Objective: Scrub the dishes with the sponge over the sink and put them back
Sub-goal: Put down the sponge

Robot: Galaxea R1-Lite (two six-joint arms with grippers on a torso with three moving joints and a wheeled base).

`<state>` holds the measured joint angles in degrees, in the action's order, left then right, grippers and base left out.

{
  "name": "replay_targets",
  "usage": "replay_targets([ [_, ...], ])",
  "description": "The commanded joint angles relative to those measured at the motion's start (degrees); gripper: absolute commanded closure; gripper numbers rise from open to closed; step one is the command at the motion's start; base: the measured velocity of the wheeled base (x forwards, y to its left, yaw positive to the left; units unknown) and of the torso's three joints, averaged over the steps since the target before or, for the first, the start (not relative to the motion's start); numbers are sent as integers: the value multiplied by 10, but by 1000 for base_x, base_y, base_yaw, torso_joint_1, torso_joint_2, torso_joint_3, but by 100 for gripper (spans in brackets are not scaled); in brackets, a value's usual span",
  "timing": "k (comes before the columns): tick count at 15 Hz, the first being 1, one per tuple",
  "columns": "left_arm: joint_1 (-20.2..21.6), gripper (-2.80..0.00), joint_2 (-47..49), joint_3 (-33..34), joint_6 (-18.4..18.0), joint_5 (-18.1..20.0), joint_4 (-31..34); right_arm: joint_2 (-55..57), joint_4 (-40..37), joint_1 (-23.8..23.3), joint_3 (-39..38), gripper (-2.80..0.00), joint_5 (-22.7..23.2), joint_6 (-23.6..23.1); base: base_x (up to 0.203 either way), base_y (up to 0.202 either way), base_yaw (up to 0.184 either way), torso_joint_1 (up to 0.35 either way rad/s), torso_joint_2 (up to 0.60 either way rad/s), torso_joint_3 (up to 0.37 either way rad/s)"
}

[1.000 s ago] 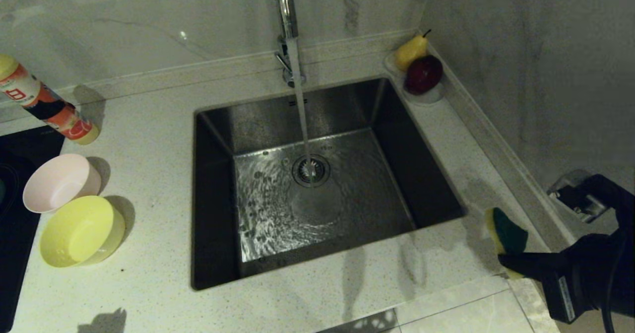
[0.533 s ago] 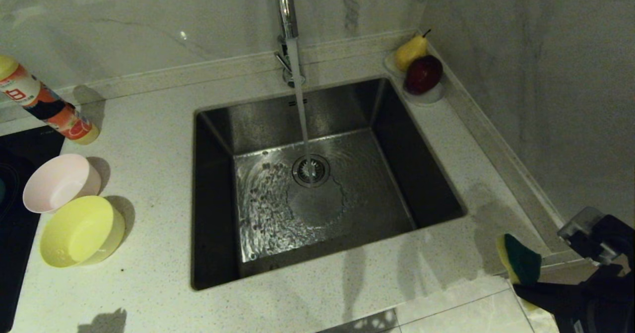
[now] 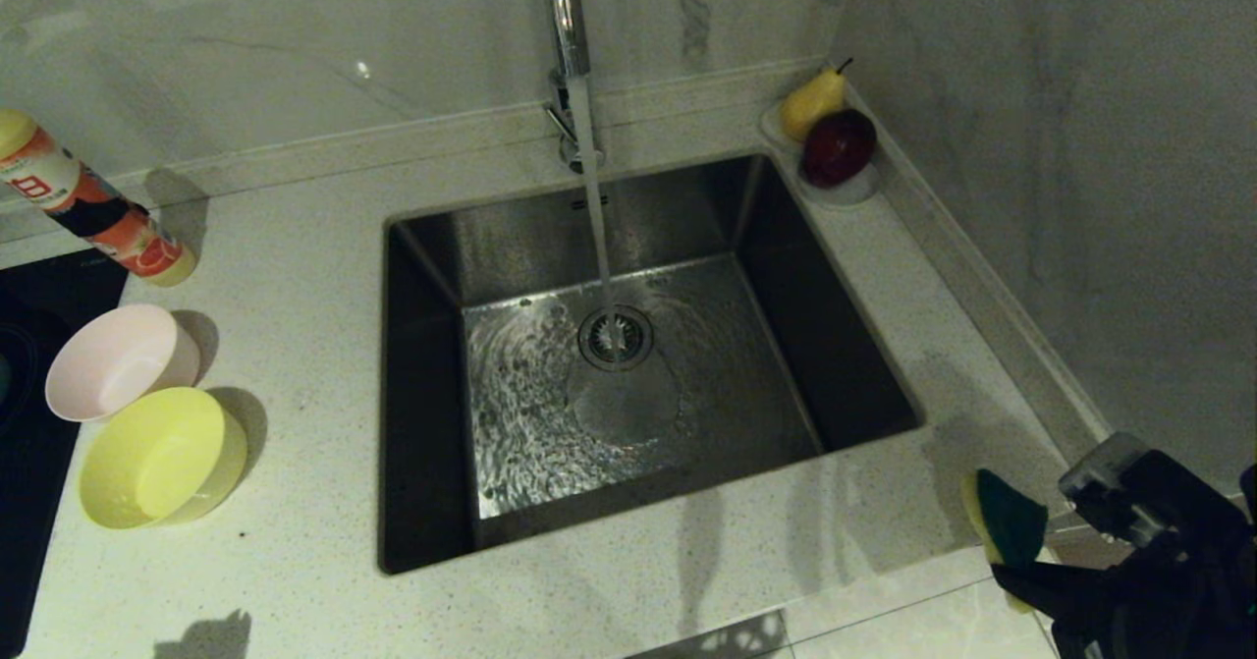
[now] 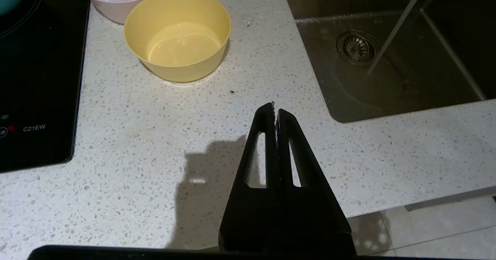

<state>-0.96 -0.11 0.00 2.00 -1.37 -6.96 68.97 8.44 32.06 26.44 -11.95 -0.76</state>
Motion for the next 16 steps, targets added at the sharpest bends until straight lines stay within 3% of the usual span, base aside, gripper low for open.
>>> replay_targets([
  [1, 0, 0, 0, 23, 0, 0, -1, 57, 109, -22, -32, 0, -3, -30, 0, 0, 0, 0, 0, 0],
  [3, 0, 0, 0, 23, 0, 0, -1, 76, 164, -49, -45, 0, -2, -88, 0, 0, 0, 0, 0, 0],
  [5, 0, 0, 0, 23, 0, 0, -1, 72, 167, -68, -45, 0, 1, -134, 0, 0, 0, 0, 0, 0],
  [16, 0, 0, -1, 23, 0, 0, -1, 97, 163, -108, -21, 0, 50, -178, 0, 0, 0, 0, 0, 0],
])
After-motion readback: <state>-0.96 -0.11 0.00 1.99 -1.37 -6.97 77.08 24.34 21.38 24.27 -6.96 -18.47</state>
